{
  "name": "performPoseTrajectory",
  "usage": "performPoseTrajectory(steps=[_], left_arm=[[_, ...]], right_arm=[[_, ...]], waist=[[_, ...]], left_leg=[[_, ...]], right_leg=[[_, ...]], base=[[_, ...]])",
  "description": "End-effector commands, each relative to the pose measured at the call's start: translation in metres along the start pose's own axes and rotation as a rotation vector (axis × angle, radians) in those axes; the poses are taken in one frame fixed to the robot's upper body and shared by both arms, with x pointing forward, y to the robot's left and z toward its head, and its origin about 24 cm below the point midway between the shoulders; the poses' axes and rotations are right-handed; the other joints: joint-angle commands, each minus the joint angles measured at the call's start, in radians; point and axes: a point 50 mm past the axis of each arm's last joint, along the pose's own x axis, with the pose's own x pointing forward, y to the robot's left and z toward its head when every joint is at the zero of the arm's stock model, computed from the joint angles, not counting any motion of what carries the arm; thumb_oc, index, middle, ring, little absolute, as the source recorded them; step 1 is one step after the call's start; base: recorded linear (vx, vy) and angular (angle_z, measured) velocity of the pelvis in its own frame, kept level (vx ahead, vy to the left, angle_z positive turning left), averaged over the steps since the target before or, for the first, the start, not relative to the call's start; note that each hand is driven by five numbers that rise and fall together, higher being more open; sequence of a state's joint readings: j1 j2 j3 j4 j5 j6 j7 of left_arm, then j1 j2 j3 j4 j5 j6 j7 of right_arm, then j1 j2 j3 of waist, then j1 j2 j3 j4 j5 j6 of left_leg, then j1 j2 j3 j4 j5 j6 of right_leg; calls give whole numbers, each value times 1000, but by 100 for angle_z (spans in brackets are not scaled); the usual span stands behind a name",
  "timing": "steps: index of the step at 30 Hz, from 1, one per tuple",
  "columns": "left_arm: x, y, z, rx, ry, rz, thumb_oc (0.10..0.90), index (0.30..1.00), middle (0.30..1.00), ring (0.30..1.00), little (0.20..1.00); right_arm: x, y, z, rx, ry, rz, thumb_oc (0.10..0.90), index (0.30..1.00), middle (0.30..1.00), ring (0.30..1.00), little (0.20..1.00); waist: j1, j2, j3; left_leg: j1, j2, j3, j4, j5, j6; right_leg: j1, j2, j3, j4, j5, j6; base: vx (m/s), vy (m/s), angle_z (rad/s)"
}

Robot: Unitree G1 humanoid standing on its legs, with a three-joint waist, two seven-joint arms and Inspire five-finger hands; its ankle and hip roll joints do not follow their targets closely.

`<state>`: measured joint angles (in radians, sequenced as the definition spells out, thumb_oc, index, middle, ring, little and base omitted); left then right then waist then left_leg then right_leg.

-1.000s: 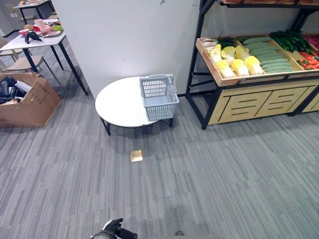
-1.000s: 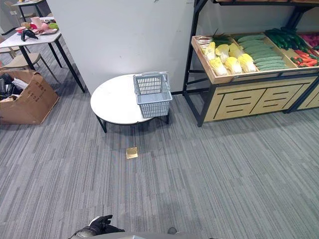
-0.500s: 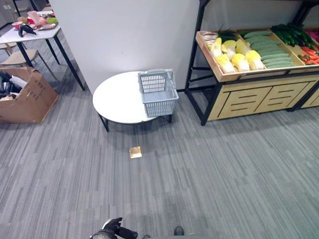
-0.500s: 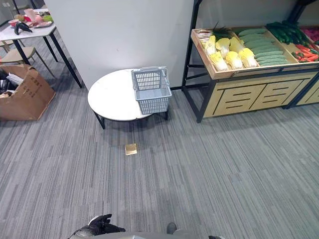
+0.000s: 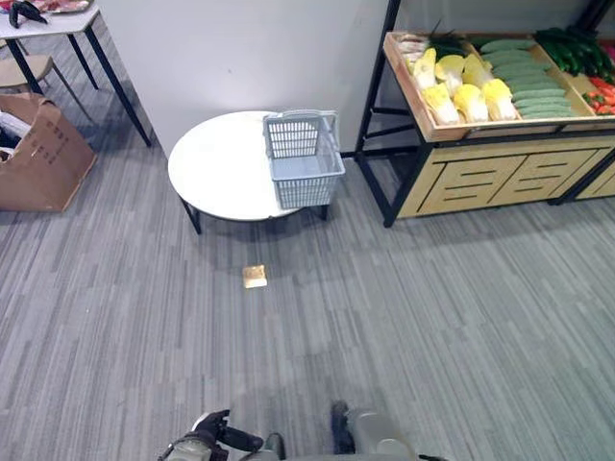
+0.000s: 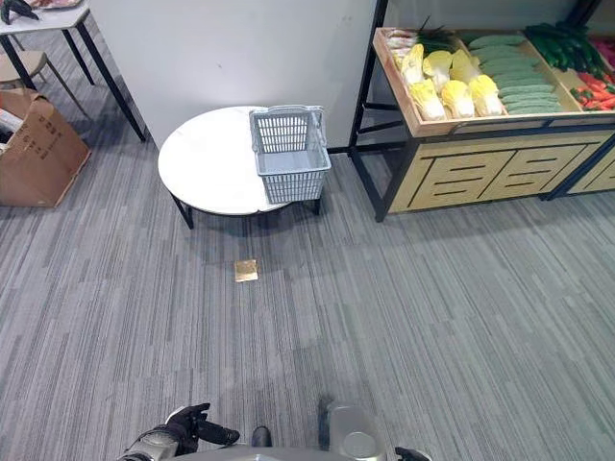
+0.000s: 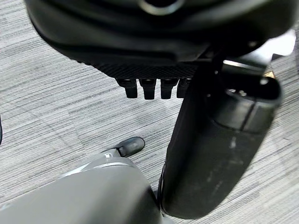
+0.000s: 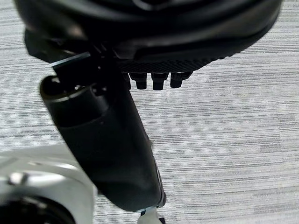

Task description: Get the vegetables into the basket

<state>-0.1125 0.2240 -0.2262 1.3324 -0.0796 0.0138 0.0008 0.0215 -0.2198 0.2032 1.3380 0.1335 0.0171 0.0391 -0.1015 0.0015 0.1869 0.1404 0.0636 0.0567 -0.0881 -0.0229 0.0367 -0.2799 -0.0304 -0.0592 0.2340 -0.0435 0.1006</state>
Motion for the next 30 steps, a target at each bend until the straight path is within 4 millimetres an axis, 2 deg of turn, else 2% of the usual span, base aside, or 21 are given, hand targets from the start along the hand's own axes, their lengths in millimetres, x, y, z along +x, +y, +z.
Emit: performPoseTrajectory(steps=[1,6,8,11,13,14,15,16,17,18,19,22,23,24,25,26,28,29,30], left_arm=[[-1,2,-15,65,44,-2,900,1000,1000,1000,1000],[-2,0,-23,29,70,-10,900,1000,1000,1000,1000],[-3,-1,-27,29,82,-16,900,1000,1000,1000,1000],[-3,-6,-29,32,89,-26,900,1000,1000,1000,1000],[-3,-8,-28,41,82,-29,900,1000,1000,1000,1000],[-3,-8,-28,41,82,-30,900,1000,1000,1000,1000],[-2,-9,-24,31,72,-30,900,1000,1000,1000,1000],[-2,-9,-22,30,67,-30,900,1000,1000,1000,1000],[-2,-9,-22,30,67,-30,900,1000,1000,1000,1000],[-1,-13,-16,60,44,-38,900,1000,1000,1000,1000],[-1,-13,-16,60,44,-38,900,1000,1000,1000,1000],[-1,-10,-15,31,41,-28,900,1000,1000,1000,1000],[-1,-8,-16,23,41,-25,900,1000,1000,1000,1000],[-1,-7,-14,9,34,-21,900,1000,1000,1000,1000],[-1,-7,-14,9,34,-21,900,1000,1000,1000,1000],[-1,-6,-11,-3,20,-19,900,1000,1000,1000,1000],[-1,-4,-9,-25,12,-20,900,1000,1000,1000,1000],[-1,-4,-9,-25,12,-20,900,1000,1000,1000,1000],[-1,-4,-4,-42,-16,-32,900,1000,1000,1000,1000]], right_arm=[[-1,-11,-3,42,8,-32,900,1000,1000,1000,1000],[-2,-7,-13,47,23,-18,900,1000,1000,1000,1000],[-2,-8,-15,45,23,-20,900,1000,1000,1000,1000],[-3,-12,-17,38,28,-31,900,1000,1000,1000,1000],[-3,-17,-15,39,22,-42,900,1000,1000,1000,1000],[-3,-17,-15,39,22,-42,900,1000,1000,1000,1000],[-3,-18,-11,33,10,-44,900,1000,1000,1000,1000],[-3,-19,-10,33,5,-49,900,1000,1000,1000,1000],[-3,-19,-10,33,5,-49,900,1000,1000,1000,1000],[-3,-22,-3,9,-17,-52,900,1000,1000,1000,1000],[-3,-22,-3,9,-17,-53,900,1000,1000,1000,1000],[-3,-24,0,2,-29,-55,900,1000,1000,1000,1000],[-3,-24,0,2,-29,-54,900,1000,1000,1000,1000],[-3,-26,-1,2,-26,-60,900,1000,1000,1000,1000],[-3,-26,-1,2,-27,-60,900,1000,1000,1000,1000],[-3,-27,0,1,-28,-63,900,1000,1000,1000,1000],[-4,-28,-1,-8,-23,-64,900,1000,1000,1000,1000],[-4,-28,-1,-7,-23,-64,900,1000,1000,1000,1000],[-4,-31,-2,-8,-18,-72,900,1000,1000,1000,1000]], waist=[[-45,-11,12],[-83,-10,1],[-89,-15,-8],[-89,5,-36],[-95,28,-41],[-95,30,-42],[-97,47,-45],[-99,54,-46],[-100,54,-47],[-108,65,-47],[-108,66,-47],[-105,64,-39],[-103,61,-35],[-90,39,-28],[-90,39,-27],[-79,20,-17],[-64,-4,-8],[-62,-2,-6],[-29,-18,7]], left_leg=[[136,-64,-60,1,-91,-63],[196,-61,-110,1,-138,-71],[224,-62,-126,1,-159,-74],[238,-30,-113,1,-153,-86],[245,6,-113,1,-110,-101],[244,7,-113,1,-110,-102],[252,38,-106,12,-49,-126],[247,51,-103,35,-22,-138],[247,52,-104,35,-22,-138],[226,83,-99,129,89,-173],[227,84,-99,129,89,-174],[196,103,-85,226,198,-202],[183,110,-79,273,244,-211],[120,118,-55,405,317,-215],[118,119,-57,409,315,-215],[77,116,-43,486,332,-207],[32,131,9,525,329,-186],[33,134,11,530,324,-185],[-77,137,78,519,266,-162]], right_leg=[[-27,-16,38,-143,224,74],[-80,-27,-16,-271,288,95],[-64,-32,-16,-270,299,89],[-44,-19,-37,-263,312,66],[-45,-6,-55,-238,299,54],[-46,-5,-56,-236,298,54],[-47,8,-86,-198,268,36],[-42,14,-94,-192,255,26],[-42,14,-95,-192,255,26],[-6,40,-111,-182,210,0],[-5,40,-112,-182,210,0],[47,63,-117,-188,167,-27],[72,71,-116,-192,153,-39],[123,66,-108,-205,128,-59],[123,66,-109,-206,128,-59],[148,57,-100,-209,119,-68],[193,49,-86,-213,94,-79],[195,52,-84,-213,93,-79],[255,38,-49,-224,74,-72]], base=[[275,-60,57],[289,-58,71],[233,-90,14],[202,-93,42],[162,-91,-1],[193,-120,-3],[214,-135,6],[212,-134,11],[323,-186,6],[252,-148,13],[334,-198,15],[204,-143,0],[349,-268,-8],[264,-210,-9],[248,-212,-12],[188,-143,-21],[234,-155,-24],[312,-86,-36],[351,-41,-34]])
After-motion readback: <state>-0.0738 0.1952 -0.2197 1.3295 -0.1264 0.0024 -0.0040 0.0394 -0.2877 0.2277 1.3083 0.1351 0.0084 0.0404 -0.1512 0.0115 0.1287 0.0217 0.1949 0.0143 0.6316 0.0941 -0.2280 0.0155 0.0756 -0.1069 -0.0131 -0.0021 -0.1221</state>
